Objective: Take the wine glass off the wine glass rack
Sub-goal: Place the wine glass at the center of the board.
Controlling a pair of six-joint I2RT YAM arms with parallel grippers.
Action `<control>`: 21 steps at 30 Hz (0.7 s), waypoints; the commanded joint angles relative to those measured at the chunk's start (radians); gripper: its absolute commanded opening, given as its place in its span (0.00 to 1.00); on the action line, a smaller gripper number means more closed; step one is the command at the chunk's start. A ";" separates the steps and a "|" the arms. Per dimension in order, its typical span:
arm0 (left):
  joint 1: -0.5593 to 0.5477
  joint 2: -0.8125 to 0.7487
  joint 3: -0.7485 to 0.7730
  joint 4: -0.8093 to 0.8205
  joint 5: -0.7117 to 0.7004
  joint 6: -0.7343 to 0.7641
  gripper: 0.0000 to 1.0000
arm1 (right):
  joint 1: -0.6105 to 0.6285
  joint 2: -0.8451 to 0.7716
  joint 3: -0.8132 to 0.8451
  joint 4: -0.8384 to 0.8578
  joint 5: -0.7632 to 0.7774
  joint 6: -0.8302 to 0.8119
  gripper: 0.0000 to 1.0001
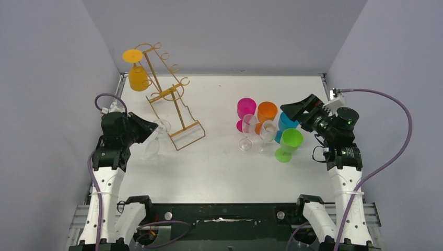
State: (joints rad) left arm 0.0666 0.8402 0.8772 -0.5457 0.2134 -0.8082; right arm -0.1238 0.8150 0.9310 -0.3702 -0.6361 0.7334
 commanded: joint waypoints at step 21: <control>-0.298 -0.014 0.097 -0.064 0.636 0.396 0.00 | 0.543 0.213 0.057 0.224 0.081 -0.044 0.98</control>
State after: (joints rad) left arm -0.2111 0.8417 0.9245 -0.6769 0.7086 -0.4644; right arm 0.3496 1.0161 0.9268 -0.2344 -0.5903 0.7341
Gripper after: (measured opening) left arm 0.054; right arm 0.978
